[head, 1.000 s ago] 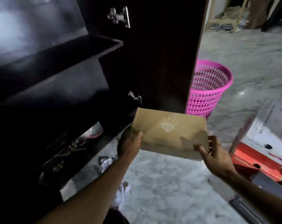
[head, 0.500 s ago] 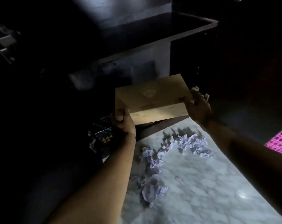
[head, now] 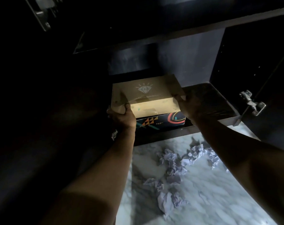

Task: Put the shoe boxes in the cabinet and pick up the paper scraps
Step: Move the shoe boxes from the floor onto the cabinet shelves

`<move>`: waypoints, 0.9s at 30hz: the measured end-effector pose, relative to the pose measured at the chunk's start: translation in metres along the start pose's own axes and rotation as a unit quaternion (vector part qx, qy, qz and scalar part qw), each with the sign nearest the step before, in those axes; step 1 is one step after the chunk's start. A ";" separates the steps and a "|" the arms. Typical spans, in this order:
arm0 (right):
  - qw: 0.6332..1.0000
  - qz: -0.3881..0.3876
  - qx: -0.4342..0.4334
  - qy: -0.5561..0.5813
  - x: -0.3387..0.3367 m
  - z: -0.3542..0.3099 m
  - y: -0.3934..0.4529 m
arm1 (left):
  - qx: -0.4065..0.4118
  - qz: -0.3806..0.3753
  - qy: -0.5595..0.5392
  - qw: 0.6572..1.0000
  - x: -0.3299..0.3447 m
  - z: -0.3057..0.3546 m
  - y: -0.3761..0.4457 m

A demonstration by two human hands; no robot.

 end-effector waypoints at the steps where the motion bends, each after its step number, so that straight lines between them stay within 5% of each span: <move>1: 1.000 -0.002 -0.001 0.006 0.003 0.003 0.003 | -0.003 -0.006 0.011 1.000 0.000 -0.003 -0.002; 10: 1.000 -0.016 -0.005 -0.001 -0.015 0.014 -0.025 | -0.106 0.039 -0.001 0.994 -0.006 -0.018 -0.049; 15: 0.997 0.023 -0.026 0.062 -0.068 0.044 -0.060 | 0.032 0.026 -0.083 0.996 0.017 0.020 -0.103; 20: 0.997 0.074 -0.019 0.007 -0.138 0.090 -0.117 | 0.092 -0.206 -0.107 0.968 0.073 0.051 -0.193; 27: 0.985 0.167 0.032 -0.035 -0.239 0.177 -0.233 | 0.120 -0.493 -0.096 0.857 0.091 0.090 -0.349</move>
Point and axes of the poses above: each hand's wrist, its own y-axis towards the middle knuckle, its own x-axis out of the palm, z = x × y, the point moved 7 cm from there along y, towards the middle knuckle, and after that the axes turned 13 degrees about x, right-handed, at the moved point
